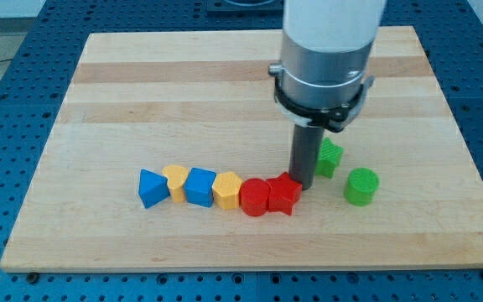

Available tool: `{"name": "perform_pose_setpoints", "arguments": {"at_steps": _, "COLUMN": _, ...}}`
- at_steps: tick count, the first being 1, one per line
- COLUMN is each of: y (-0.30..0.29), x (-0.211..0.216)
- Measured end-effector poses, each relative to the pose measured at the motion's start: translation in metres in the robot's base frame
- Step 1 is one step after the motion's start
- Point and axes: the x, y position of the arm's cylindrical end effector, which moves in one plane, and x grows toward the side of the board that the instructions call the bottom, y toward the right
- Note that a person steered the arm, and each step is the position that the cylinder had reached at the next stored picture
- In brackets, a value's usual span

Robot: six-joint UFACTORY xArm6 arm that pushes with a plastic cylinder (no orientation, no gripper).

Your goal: Place the green blocks together away from the line of objects

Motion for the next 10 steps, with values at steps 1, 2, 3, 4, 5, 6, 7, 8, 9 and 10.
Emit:
{"name": "perform_pose_setpoints", "arguments": {"at_steps": 1, "y": -0.01, "x": 0.0}}
{"name": "perform_pose_setpoints", "arguments": {"at_steps": 2, "y": -0.011, "x": -0.003}}
{"name": "perform_pose_setpoints", "arguments": {"at_steps": 3, "y": -0.011, "x": -0.016}}
{"name": "perform_pose_setpoints", "arguments": {"at_steps": 4, "y": -0.011, "x": -0.029}}
{"name": "perform_pose_setpoints", "arguments": {"at_steps": 5, "y": 0.015, "x": -0.03}}
{"name": "perform_pose_setpoints", "arguments": {"at_steps": 6, "y": 0.059, "x": -0.03}}
{"name": "perform_pose_setpoints", "arguments": {"at_steps": 7, "y": 0.078, "x": -0.031}}
{"name": "perform_pose_setpoints", "arguments": {"at_steps": 8, "y": 0.072, "x": -0.031}}
{"name": "perform_pose_setpoints", "arguments": {"at_steps": 9, "y": 0.037, "x": -0.031}}
{"name": "perform_pose_setpoints", "arguments": {"at_steps": 10, "y": 0.021, "x": -0.02}}
